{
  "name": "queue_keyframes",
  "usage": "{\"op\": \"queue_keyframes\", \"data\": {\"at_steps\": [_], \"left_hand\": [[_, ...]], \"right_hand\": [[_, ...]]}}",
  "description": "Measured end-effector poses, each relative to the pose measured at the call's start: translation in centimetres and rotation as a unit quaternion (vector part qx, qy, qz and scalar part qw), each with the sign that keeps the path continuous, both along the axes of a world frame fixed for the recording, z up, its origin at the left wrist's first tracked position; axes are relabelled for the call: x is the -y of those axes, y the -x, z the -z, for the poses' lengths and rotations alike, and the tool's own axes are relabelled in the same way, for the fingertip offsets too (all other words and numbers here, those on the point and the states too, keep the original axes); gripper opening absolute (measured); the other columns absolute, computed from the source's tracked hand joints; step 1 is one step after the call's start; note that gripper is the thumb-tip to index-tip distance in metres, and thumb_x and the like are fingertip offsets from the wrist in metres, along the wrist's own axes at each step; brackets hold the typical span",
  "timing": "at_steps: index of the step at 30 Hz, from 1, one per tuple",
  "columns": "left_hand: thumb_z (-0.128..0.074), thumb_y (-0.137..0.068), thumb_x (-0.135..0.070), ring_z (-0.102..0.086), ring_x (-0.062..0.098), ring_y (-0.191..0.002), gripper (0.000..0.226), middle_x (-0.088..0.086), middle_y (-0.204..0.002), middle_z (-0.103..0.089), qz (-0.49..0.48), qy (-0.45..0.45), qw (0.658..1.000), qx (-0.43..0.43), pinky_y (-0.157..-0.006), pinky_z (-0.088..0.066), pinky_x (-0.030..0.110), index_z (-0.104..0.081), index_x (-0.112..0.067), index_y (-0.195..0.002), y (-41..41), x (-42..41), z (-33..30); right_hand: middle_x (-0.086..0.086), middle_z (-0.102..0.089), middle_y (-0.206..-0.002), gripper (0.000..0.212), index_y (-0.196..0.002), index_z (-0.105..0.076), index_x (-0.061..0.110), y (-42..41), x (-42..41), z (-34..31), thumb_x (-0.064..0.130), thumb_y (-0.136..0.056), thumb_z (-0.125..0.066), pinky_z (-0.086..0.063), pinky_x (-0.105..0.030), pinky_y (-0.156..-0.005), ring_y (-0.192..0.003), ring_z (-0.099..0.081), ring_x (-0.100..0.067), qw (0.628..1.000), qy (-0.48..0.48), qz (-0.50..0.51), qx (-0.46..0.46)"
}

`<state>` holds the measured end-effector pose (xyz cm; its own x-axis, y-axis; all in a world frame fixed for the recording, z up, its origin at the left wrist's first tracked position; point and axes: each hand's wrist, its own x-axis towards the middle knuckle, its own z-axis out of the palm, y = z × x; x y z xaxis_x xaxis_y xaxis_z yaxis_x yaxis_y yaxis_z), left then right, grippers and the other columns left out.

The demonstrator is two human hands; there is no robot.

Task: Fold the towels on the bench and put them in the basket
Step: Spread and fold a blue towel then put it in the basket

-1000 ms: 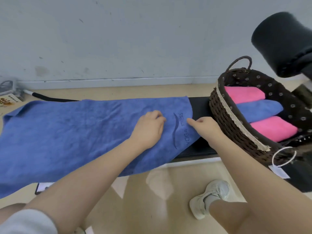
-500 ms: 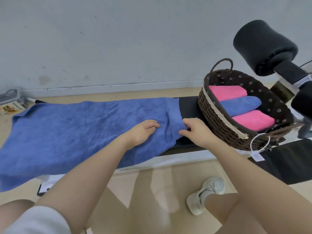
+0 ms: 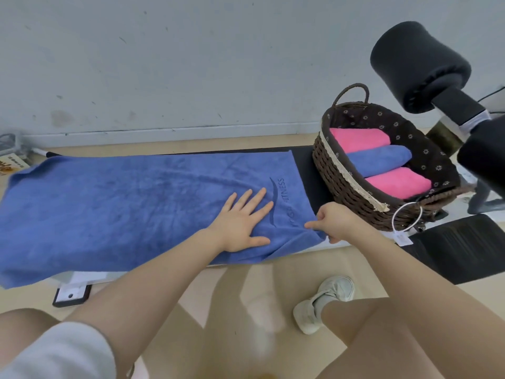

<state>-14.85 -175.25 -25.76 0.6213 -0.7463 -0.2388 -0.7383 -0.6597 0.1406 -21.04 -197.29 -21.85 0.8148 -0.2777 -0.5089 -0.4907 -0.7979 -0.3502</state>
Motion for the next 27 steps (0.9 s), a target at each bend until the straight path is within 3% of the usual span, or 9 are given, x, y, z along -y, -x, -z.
{"op": "queue_keyframes", "data": {"at_steps": [3,5,7,10,12,15,21,24,27], "left_hand": [[-0.044,-0.089,-0.056,0.017,0.027,-0.144,0.087,0.0,-0.155,0.024,0.015,-0.048,0.997,0.06,-0.115,0.01,0.047,0.014,-0.029,-0.147,0.1,0.3,0.5],[-0.047,-0.09,-0.048,0.015,0.028,-0.144,0.087,0.001,-0.156,0.022,0.015,-0.06,0.995,0.073,-0.115,0.008,0.046,0.016,-0.028,-0.147,0.0,0.4,0.6],[-0.049,-0.09,-0.044,0.013,0.027,-0.145,0.087,0.001,-0.156,0.02,0.011,-0.056,0.996,0.074,-0.116,0.007,0.046,0.015,-0.027,-0.147,0.0,0.4,0.5],[-0.053,-0.089,-0.041,0.011,0.024,-0.146,0.09,-0.001,-0.157,0.018,0.005,-0.046,0.996,0.076,-0.116,0.005,0.044,0.013,-0.025,-0.148,0.1,0.3,0.3],[-0.054,-0.088,-0.041,0.011,0.023,-0.146,0.09,-0.002,-0.157,0.017,0.004,-0.044,0.996,0.076,-0.117,0.005,0.044,0.012,-0.024,-0.148,0.1,0.3,0.3],[-0.054,-0.088,-0.042,0.012,0.023,-0.146,0.091,-0.002,-0.157,0.017,0.004,-0.043,0.996,0.076,-0.117,0.005,0.043,0.011,-0.025,-0.148,0.0,0.3,0.3],[-0.056,-0.087,-0.042,0.011,0.023,-0.146,0.091,-0.003,-0.157,0.016,0.005,-0.037,0.996,0.075,-0.117,0.005,0.043,0.01,-0.026,-0.148,0.1,0.3,0.3],[-0.056,-0.087,-0.042,0.011,0.023,-0.146,0.091,-0.003,-0.157,0.016,0.004,-0.037,0.997,0.074,-0.117,0.005,0.043,0.01,-0.026,-0.148,0.1,0.3,0.1],[-0.056,-0.088,-0.042,0.011,0.023,-0.146,0.091,-0.003,-0.157,0.017,0.001,-0.04,0.996,0.075,-0.117,0.005,0.043,0.011,-0.026,-0.148,0.2,0.3,0.0]], "right_hand": [[-0.004,-0.05,-0.088,0.032,-0.093,-0.043,0.013,0.7,-1.1,-0.1,0.033,-0.083,-0.065,-0.04,-0.033,-0.064,-0.08,-0.054,-0.025,0.976,0.181,-0.091,0.083],[-0.002,-0.051,-0.093,0.023,-0.091,-0.046,0.016,0.9,-1.6,0.3,0.026,-0.082,-0.064,-0.04,-0.032,-0.064,-0.088,-0.053,-0.025,0.932,0.184,-0.221,0.221],[-0.001,-0.056,-0.078,0.02,-0.075,-0.056,0.017,1.1,-1.8,1.3,0.023,-0.068,-0.074,-0.042,-0.026,-0.053,-0.072,-0.058,-0.024,0.86,0.175,-0.39,0.279],[0.004,-0.054,-0.062,0.025,-0.06,-0.065,0.027,1.4,-1.4,2.8,0.031,-0.048,-0.086,-0.037,-0.019,-0.043,-0.054,-0.056,-0.018,0.804,0.282,-0.485,0.197],[0.003,-0.054,-0.065,0.026,-0.086,-0.069,0.025,2.4,-1.2,3.3,0.032,-0.064,-0.08,-0.036,-0.023,-0.045,-0.06,-0.058,-0.021,0.808,0.306,-0.49,0.118],[-0.002,-0.05,-0.074,0.05,-0.146,-0.02,0.026,3.9,-0.8,3.4,0.027,-0.099,-0.038,-0.03,-0.03,-0.051,-0.076,-0.054,-0.028,0.846,0.317,-0.429,0.005],[-0.003,-0.054,-0.077,0.072,-0.148,-0.003,0.035,4.2,-2.0,3.1,0.007,-0.093,-0.039,-0.032,-0.032,-0.05,-0.057,-0.044,-0.024,0.859,0.289,-0.42,0.053],[0.001,-0.026,-0.061,0.065,-0.144,-0.021,0.027,3.7,-2.6,2.9,0.0,-0.088,-0.041,-0.026,-0.031,-0.046,-0.051,-0.034,-0.022,0.852,0.303,-0.421,0.071],[0.001,-0.025,-0.062,0.047,-0.131,-0.034,0.018,3.4,-2.7,3.7,0.001,-0.088,-0.043,-0.033,-0.033,-0.054,-0.064,-0.043,-0.028,0.853,0.32,-0.406,0.073]]}}
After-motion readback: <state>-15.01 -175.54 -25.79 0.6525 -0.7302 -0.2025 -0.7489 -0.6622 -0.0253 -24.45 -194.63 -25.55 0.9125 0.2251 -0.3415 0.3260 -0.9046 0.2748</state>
